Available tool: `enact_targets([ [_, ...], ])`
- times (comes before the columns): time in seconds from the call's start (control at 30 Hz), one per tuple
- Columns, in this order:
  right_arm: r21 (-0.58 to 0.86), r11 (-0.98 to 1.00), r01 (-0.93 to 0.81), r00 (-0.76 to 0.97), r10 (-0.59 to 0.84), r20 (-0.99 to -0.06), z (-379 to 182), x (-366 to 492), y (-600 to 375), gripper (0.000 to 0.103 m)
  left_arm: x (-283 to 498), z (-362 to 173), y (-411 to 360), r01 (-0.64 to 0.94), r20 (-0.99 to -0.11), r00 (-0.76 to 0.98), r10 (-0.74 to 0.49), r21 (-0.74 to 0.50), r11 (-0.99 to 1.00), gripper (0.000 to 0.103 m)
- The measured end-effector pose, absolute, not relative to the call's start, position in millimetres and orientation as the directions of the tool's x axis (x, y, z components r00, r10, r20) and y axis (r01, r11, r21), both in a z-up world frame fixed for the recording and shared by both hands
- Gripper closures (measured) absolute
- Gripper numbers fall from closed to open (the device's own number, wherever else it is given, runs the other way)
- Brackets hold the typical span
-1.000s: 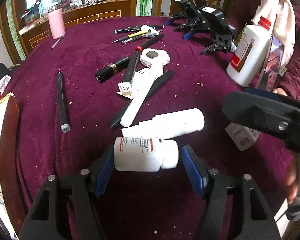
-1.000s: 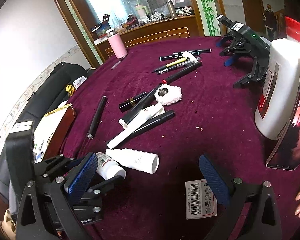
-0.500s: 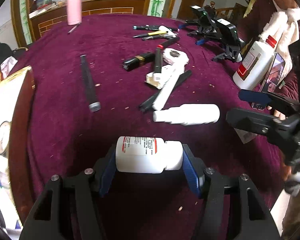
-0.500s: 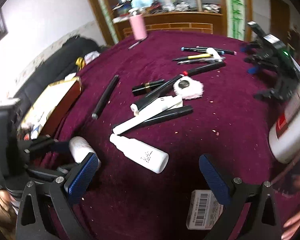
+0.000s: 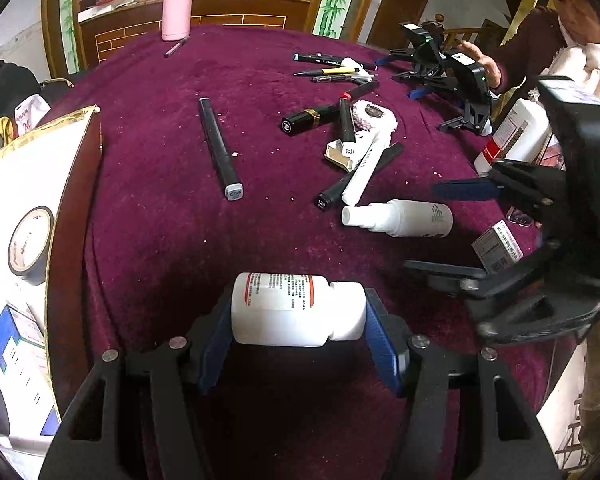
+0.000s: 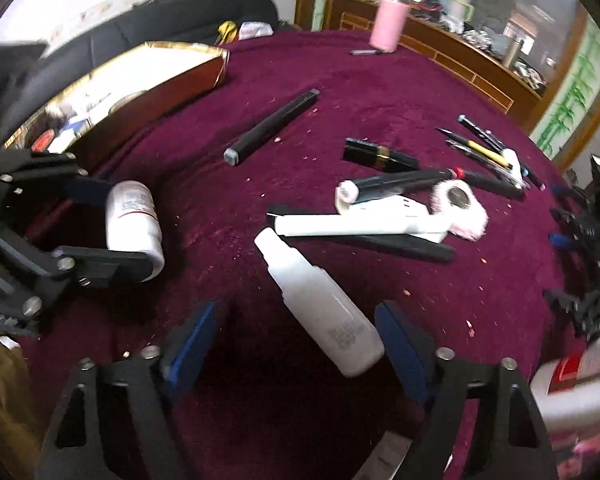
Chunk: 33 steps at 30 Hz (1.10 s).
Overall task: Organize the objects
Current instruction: 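Lift the white bottle with the left gripper while the right grasps the barcode ointment box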
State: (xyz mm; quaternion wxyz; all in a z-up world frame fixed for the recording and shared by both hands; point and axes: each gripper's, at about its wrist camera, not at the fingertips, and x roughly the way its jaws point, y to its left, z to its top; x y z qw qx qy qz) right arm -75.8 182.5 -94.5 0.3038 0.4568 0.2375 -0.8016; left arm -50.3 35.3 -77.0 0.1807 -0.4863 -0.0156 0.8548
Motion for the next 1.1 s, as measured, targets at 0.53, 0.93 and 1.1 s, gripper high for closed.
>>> enact_targets([
  [0.53, 0.123, -0.791, 0.599, -0.321, -0.378, -0.868, -100.5, -92.8, 203.8, 0.025, -46.3, -69.8, 35.4, -0.302, -0.816, -0.473, 0.334, -0.206, -0.931, 0.042],
  [0.93, 0.063, -0.936, 0.346, -0.402, -0.209, -0.892, -72.4, -77.1, 288.4, 0.040, -48.2, -69.7, 36.2, -0.306, -0.809, -0.473, 0.350, -0.222, -0.926, 0.042],
  [1.1, 0.034, -0.961, 0.274, -0.384, -0.142, -0.912, -92.3, -67.2, 303.6, 0.040, -44.8, -70.2, 41.8, -0.325, -0.809, -0.468, 0.357, -0.218, -0.920, 0.042],
])
